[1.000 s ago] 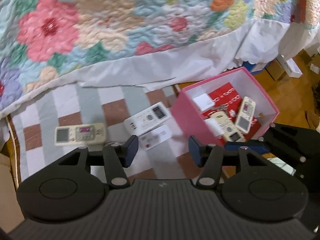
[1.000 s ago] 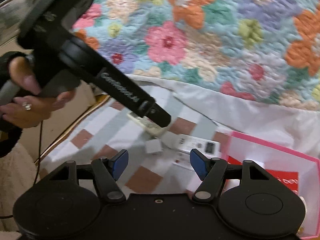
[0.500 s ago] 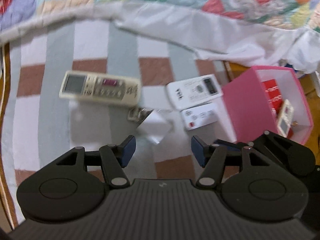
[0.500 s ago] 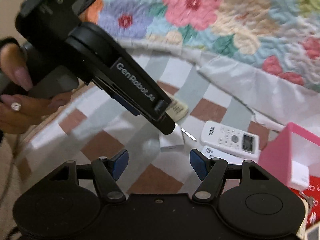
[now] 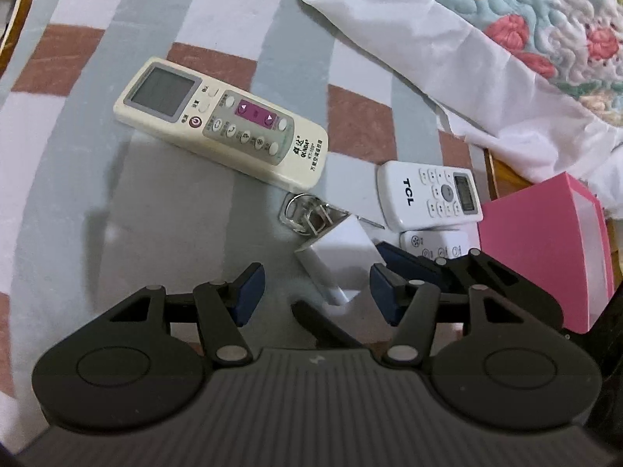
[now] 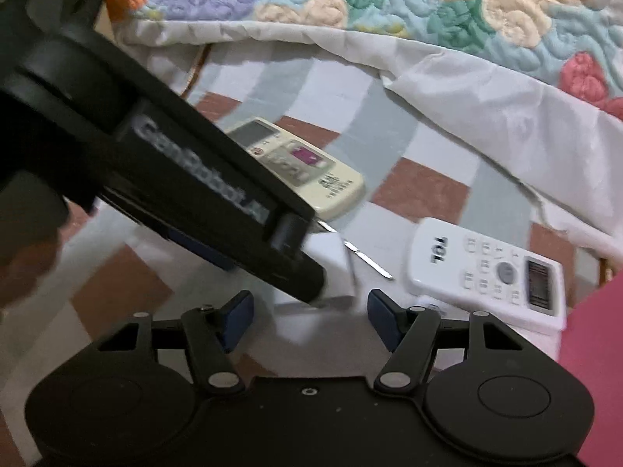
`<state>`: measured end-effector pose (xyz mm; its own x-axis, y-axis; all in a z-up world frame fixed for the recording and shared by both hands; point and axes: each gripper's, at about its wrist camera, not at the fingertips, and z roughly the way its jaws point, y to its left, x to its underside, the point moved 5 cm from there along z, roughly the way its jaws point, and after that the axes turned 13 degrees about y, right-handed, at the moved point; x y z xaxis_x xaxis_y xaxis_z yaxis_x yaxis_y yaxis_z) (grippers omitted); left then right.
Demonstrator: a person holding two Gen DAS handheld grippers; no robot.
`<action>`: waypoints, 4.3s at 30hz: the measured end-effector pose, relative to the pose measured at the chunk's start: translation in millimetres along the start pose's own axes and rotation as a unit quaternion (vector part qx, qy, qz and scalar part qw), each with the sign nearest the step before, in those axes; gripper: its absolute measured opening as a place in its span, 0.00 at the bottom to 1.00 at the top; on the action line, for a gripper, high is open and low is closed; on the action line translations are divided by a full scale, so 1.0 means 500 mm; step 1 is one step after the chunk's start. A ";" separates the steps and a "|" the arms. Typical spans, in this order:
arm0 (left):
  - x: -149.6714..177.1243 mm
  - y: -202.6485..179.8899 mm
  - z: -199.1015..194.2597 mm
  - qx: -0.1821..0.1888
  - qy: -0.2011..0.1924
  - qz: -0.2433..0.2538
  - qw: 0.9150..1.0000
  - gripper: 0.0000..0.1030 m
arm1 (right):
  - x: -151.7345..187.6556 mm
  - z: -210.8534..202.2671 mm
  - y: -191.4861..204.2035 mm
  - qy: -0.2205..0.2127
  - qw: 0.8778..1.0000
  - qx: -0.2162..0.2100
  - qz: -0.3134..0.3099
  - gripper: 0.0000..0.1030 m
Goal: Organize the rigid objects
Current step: 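Lower the left tool onto a third white charger beside the keys, grasp, then carry the third charger with the left tool into the pink box, release, then lower the right tool onto the keys on the cloth and grasp them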
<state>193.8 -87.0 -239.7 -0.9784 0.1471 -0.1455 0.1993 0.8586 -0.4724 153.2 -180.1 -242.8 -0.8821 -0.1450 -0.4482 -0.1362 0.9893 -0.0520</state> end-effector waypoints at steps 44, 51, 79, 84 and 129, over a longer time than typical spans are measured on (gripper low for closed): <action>0.207 -0.254 -0.262 0.052 -0.049 0.171 0.983 0.31 | 0.087 -0.378 0.032 -0.026 0.992 0.016 0.120 0.47; 0.215 -0.314 -0.274 0.048 -0.032 0.196 0.979 0.31 | 0.109 -0.424 0.013 -0.039 0.990 0.032 0.133 0.47; 0.074 -0.645 0.003 0.081 0.023 0.236 0.968 0.30 | 0.228 -0.410 -0.398 -0.021 0.966 0.050 0.252 0.47; 0.039 -0.660 0.096 0.078 0.056 0.219 0.971 0.30 | 0.233 -0.342 -0.454 0.033 0.966 0.062 0.251 0.47; 0.045 -0.177 -0.244 -0.066 -0.018 0.206 0.976 0.40 | 0.063 -0.380 -0.011 -0.056 0.994 -0.022 0.086 0.61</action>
<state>147.7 -99.6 -95.2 -0.8137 0.4780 -0.3307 0.5643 0.7862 -0.2519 40.5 -192.9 -87.3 -0.8381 0.0307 -0.5446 -0.0099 0.9974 0.0714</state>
